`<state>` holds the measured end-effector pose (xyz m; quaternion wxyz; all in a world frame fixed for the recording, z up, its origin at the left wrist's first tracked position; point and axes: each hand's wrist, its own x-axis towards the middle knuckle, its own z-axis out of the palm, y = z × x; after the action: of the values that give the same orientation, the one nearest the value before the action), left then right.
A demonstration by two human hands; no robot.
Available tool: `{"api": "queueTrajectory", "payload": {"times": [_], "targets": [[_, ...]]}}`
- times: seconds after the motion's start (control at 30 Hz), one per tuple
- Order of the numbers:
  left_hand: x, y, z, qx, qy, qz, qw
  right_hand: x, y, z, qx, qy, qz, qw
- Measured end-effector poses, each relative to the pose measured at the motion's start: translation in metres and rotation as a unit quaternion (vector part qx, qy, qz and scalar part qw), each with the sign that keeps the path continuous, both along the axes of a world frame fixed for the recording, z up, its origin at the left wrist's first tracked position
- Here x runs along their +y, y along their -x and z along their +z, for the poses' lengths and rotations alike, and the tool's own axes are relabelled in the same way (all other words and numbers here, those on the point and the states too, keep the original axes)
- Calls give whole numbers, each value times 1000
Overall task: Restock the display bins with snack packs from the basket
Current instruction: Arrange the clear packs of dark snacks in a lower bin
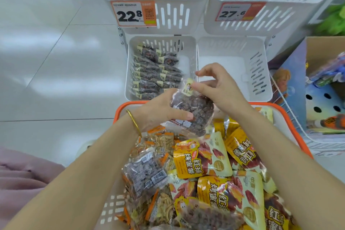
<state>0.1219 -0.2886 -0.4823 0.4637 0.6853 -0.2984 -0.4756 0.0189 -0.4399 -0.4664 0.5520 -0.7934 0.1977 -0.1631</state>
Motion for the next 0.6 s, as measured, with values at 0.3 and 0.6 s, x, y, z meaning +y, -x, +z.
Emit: {"api": "queueTrajectory", "payload": {"times": [0.3, 0.6], "targets": [[-44, -66, -10, -213, 52, 46, 975, -51, -63, 2, 126, 88, 172, 973], [-72, -154, -53, -413, -28, 179, 893, -68, -147, -41, 145, 572, -72, 804]]}}
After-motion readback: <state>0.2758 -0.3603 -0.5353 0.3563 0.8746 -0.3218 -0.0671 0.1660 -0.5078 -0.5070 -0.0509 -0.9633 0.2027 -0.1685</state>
